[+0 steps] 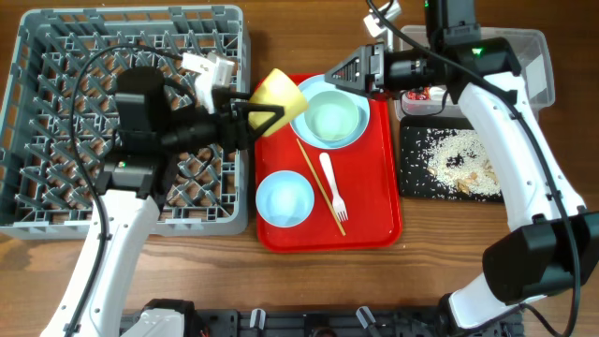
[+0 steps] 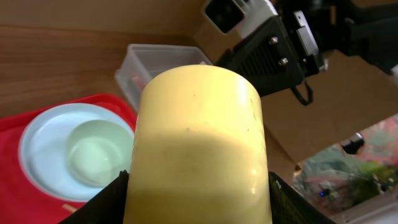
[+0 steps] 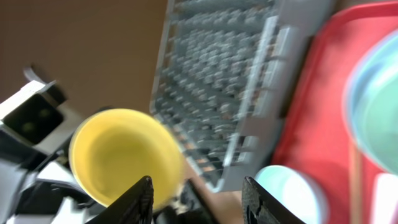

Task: Sort waste into correct bins and load items into the dishwasher rack
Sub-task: 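Place the yellow cup into the dish rack with the left gripper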

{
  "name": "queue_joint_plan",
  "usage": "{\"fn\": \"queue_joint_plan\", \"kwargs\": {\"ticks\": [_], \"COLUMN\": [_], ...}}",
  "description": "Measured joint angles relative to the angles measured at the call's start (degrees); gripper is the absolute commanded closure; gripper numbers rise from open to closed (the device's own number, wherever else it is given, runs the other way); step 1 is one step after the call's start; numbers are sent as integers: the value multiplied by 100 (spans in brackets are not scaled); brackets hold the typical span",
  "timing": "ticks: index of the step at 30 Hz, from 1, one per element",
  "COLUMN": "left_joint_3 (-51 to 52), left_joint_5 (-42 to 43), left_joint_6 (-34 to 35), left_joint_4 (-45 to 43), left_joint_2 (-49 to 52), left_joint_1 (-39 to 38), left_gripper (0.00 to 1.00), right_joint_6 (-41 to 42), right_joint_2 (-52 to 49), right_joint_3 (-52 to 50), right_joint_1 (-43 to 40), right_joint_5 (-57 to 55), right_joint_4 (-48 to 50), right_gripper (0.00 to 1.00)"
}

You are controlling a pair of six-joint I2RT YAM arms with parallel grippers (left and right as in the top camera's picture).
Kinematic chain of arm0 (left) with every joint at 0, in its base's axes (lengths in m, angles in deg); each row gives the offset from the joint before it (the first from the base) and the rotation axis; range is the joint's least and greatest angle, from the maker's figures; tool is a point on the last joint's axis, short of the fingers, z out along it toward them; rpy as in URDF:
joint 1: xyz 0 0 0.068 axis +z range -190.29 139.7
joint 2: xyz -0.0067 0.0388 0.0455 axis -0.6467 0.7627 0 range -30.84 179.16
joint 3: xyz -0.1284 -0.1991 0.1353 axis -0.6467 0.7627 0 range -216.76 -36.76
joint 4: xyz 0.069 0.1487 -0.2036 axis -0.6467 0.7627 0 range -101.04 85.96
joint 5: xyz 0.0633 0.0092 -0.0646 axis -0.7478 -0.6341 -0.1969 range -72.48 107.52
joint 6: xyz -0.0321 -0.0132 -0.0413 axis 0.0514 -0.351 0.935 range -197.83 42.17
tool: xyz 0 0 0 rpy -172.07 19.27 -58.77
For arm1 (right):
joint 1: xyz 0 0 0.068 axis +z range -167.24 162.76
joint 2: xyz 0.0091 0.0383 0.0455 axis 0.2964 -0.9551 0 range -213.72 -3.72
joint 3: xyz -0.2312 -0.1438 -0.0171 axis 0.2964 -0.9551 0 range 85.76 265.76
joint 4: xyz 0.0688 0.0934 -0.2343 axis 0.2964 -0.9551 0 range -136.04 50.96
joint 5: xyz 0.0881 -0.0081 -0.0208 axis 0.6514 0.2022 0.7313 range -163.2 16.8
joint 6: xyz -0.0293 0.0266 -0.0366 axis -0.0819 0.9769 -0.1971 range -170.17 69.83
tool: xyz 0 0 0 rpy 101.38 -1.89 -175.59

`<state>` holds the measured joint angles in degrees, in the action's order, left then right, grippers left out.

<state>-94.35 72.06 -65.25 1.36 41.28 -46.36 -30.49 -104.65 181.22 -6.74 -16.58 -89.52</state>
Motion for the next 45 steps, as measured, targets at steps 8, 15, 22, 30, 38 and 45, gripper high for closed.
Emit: {"fn": "queue_joint_plan", "kwargs": {"ticks": [8,15,22,30,38,45], "left_joint_3": [-28,-920,-997,-1001,-1001,-1180], "left_joint_5": [-1661,-3670,-4433,-4789,-4830,-4717], "left_joint_6": [-118,-107,-2,85,111,149], "left_joint_4": [1773,3869,4793,5106,4736,4419], "left_joint_2": [-166,-417,-409,649,1668,1753], "left_joint_1": [850,1705,2048,2048,2048,2048], "left_gripper": [67,77,84,82,0,0], "right_joint_6": [-46,-94,-94,-94,-92,-92], "right_joint_2": [0,0,0,0,0,0], "right_joint_3": [0,0,0,0,0,0], "right_joint_1": [-15,-15,-15,-15,-15,-15], "right_joint_5": [-1838,-2774,-2894,-2931,-2953,-2970], "right_joint_4": [-660,-975,-1036,-1211,-1268,-1388], "right_gripper": [48,45,44,44,45,37]}}
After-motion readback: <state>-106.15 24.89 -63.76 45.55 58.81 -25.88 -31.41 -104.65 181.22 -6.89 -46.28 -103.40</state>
